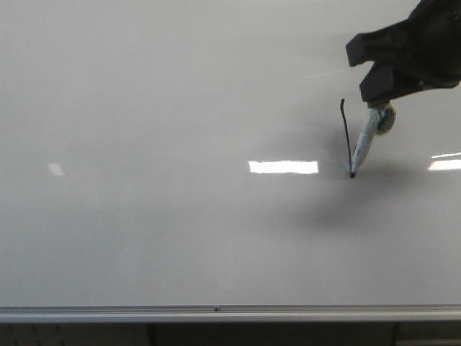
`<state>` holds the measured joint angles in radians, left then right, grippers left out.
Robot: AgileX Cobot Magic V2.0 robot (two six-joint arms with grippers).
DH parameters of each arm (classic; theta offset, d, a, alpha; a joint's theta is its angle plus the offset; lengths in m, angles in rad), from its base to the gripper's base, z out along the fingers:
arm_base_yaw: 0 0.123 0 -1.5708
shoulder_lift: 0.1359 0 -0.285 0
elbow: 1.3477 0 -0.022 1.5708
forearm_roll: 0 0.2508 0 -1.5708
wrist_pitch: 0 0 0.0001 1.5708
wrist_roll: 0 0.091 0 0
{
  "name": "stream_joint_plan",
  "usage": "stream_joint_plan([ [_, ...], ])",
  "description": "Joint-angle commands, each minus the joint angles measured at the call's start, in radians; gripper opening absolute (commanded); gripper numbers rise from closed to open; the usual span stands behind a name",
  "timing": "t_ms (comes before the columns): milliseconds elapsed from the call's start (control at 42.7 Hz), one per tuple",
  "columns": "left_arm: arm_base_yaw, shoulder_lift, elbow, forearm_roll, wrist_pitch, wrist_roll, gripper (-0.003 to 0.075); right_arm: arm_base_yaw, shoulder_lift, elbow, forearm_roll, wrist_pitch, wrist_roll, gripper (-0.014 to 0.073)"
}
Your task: Write number 1 on whiteboard
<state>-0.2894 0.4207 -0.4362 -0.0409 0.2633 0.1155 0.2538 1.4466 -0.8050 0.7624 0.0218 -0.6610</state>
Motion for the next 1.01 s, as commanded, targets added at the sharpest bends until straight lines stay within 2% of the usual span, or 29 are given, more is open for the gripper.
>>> stream_joint_plan([
  [0, 0.002, 0.005, -0.027, -0.001, -0.089, -0.011, -0.0020, -0.004, 0.015, -0.034, 0.000, -0.028, -0.005, -0.0060],
  [141, 0.002, 0.005, -0.027, -0.001, -0.089, -0.011, -0.0020, -0.004, 0.007, -0.034, 0.000, 0.054, -0.005, -0.0060],
  [422, 0.002, 0.005, -0.027, -0.001, -0.089, -0.011, -0.0020, -0.004, -0.252, -0.036, 0.001, 0.152, -0.005, -0.0060],
  [609, 0.002, 0.005, -0.027, -0.001, -0.095, -0.011, -0.0020, -0.004, -0.380, -0.076, 0.001, 0.306, -0.005, -0.0060],
  [773, 0.002, 0.005, -0.027, -0.001, -0.097, -0.011, -0.0020, -0.004, -0.399, -0.131, 0.001, 0.457, -0.005, -0.0060],
  [984, 0.000, 0.010, -0.027, -0.010, -0.091, -0.011, -0.0020, -0.004, -0.398, -0.149, 0.004, 0.526, -0.005, -0.0060],
])
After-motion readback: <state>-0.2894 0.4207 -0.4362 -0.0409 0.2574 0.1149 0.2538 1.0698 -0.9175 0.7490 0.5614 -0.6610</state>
